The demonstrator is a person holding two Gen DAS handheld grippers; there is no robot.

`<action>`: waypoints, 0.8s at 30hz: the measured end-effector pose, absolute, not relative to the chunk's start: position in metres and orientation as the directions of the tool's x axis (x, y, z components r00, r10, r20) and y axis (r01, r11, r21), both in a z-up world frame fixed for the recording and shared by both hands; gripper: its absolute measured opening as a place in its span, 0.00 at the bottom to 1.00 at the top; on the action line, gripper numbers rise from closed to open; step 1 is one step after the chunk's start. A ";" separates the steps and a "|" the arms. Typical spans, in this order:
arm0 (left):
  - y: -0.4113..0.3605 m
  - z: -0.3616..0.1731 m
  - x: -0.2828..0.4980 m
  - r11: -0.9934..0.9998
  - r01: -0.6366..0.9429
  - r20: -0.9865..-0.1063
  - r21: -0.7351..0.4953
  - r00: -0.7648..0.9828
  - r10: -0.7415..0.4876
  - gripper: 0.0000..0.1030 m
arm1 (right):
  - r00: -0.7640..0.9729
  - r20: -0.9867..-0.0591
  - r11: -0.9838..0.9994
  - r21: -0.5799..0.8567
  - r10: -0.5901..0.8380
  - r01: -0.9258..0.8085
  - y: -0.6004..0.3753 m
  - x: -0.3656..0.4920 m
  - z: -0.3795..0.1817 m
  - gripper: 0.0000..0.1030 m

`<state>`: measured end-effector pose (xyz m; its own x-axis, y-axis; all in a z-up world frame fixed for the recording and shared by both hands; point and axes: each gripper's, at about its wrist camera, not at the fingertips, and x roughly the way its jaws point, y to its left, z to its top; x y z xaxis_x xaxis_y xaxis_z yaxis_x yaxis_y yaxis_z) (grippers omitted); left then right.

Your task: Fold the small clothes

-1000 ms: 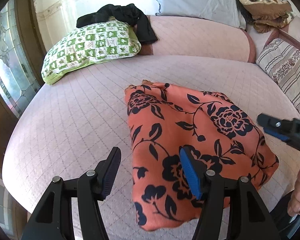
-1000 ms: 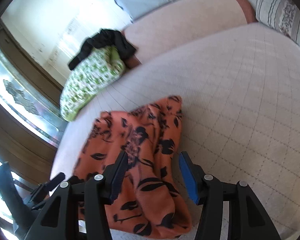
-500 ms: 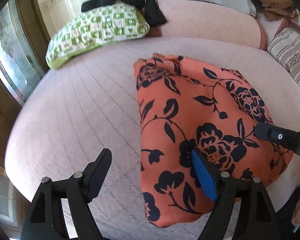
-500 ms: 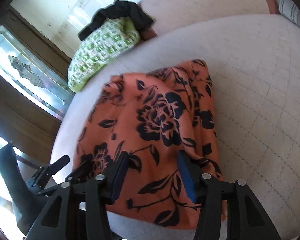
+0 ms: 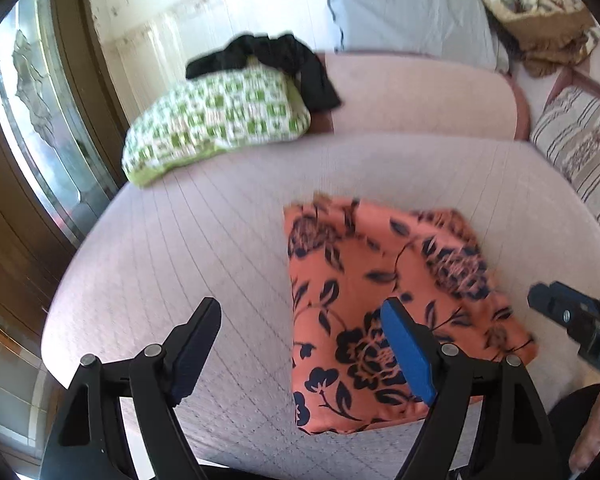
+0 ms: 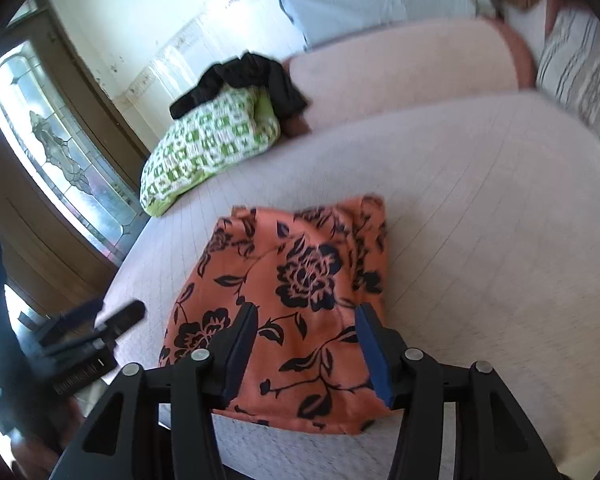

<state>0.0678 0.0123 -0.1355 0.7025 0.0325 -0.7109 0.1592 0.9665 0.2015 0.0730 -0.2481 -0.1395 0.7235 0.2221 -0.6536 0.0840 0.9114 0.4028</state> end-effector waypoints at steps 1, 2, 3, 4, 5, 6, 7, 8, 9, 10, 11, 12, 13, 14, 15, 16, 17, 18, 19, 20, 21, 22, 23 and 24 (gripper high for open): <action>0.011 -0.127 0.063 0.967 0.156 -0.697 0.201 0.717 0.029 0.81 | 0.731 -0.649 0.916 0.392 0.208 0.087 -0.250 0.067 -0.134 0.56; 0.011 -0.119 0.059 0.968 0.154 -0.683 0.199 0.730 0.024 0.81 | 0.741 -0.643 0.921 0.380 0.193 0.089 -0.251 0.058 -0.128 0.57; 0.010 -0.112 0.054 0.968 0.151 -0.672 0.198 0.740 0.022 0.81 | 0.747 -0.638 0.923 0.374 0.185 0.091 -0.252 0.052 -0.123 0.57; 0.009 -0.105 0.050 0.969 0.149 -0.661 0.196 0.750 0.019 0.81 | 0.752 -0.635 0.926 0.367 0.176 0.093 -0.254 0.047 -0.120 0.58; 0.008 -0.099 0.046 0.970 0.147 -0.651 0.195 0.759 0.016 0.81 | 0.760 -0.630 0.930 0.354 0.161 0.097 -0.256 0.038 -0.114 0.58; 0.008 -0.093 0.043 0.970 0.146 -0.641 0.195 0.767 0.014 0.81 | 0.765 -0.626 0.933 0.346 0.151 0.098 -0.256 0.033 -0.110 0.58; 0.007 -0.087 0.040 0.970 0.144 -0.630 0.196 0.776 0.013 0.81 | 0.771 -0.621 0.936 0.337 0.141 0.100 -0.257 0.027 -0.105 0.58; 0.007 -0.081 0.036 0.970 0.142 -0.620 0.198 0.784 0.011 0.81 | 0.776 -0.617 0.939 0.328 0.131 0.102 -0.256 0.022 -0.100 0.58; 0.007 -0.073 0.031 0.970 0.141 -0.605 0.199 0.796 0.009 0.81 | 0.782 -0.611 0.942 0.319 0.119 0.106 -0.256 0.015 -0.094 0.58; 0.007 -0.068 0.027 0.970 0.139 -0.595 0.201 0.803 0.009 0.84 | 0.788 -0.606 0.943 0.314 0.109 0.111 -0.256 0.010 -0.089 0.58; 0.007 -0.063 0.023 0.970 0.135 -0.584 0.204 0.811 0.010 0.91 | 0.797 -0.596 0.944 0.310 0.100 0.114 -0.255 0.005 -0.082 0.59; 0.007 -0.056 0.017 0.969 0.128 -0.565 0.210 0.825 0.014 0.94 | 0.803 -0.588 0.946 0.305 0.094 0.113 -0.254 0.001 -0.077 0.60; 0.007 -0.051 0.011 0.969 0.124 -0.548 0.213 0.837 0.013 0.96 | 0.812 -0.578 0.949 0.295 0.084 0.112 -0.252 -0.005 -0.070 0.61; 0.008 -0.045 0.005 0.969 0.122 -0.529 0.214 0.848 0.010 0.96 | 0.818 -0.570 0.953 0.282 0.076 0.108 -0.249 -0.008 -0.064 0.62; 0.008 -0.039 -0.001 0.970 0.115 -0.511 0.216 0.860 0.012 0.96 | 0.825 -0.561 0.957 0.270 0.070 0.103 -0.246 -0.012 -0.059 0.62; 0.009 -0.034 -0.006 0.970 0.106 -0.495 0.220 0.869 0.018 0.98 | 0.832 -0.551 0.961 0.258 0.065 0.096 -0.242 -0.016 -0.054 0.62; 0.009 -0.029 -0.011 0.969 0.099 -0.478 0.226 0.878 0.021 0.99 | 0.836 -0.545 0.965 0.248 0.063 0.089 -0.239 -0.019 -0.050 0.63; 0.008 -0.025 -0.015 0.968 0.098 -0.468 0.230 0.884 0.022 0.99 | 0.839 -0.542 0.968 0.237 0.060 0.084 -0.235 -0.022 -0.045 0.63; 0.009 -0.020 -0.020 0.967 0.099 -0.457 0.233 0.889 0.019 0.99 | 0.840 -0.540 0.970 0.228 0.055 0.084 -0.232 -0.024 -0.041 0.63; 0.009 -0.016 -0.024 0.967 0.100 -0.448 0.234 0.894 0.016 0.99 | 0.844 -0.534 0.973 0.217 0.047 0.083 -0.227 -0.028 -0.036 0.63; 0.010 -0.011 -0.029 0.967 0.102 -0.437 0.232 0.899 0.010 0.99 | 0.847 -0.531 0.974 0.211 0.043 0.083 -0.225 -0.030 -0.033 0.63; 0.010 -0.008 -0.032 0.968 0.104 -0.431 0.230 0.902 0.005 0.99 | 0.848 -0.529 0.975 0.205 0.037 0.086 -0.222 -0.033 -0.030 0.63; 0.012 -0.003 -0.036 0.969 0.106 -0.424 0.224 0.906 -0.001 0.99 | 0.849 -0.527 0.976 0.196 0.023 0.094 -0.219 -0.036 -0.026 0.63; 0.012 -0.001 -0.039 0.970 0.106 -0.419 0.220 0.908 -0.004 0.99 | 0.850 -0.527 0.977 0.190 0.014 0.102 -0.217 -0.038 -0.024 0.63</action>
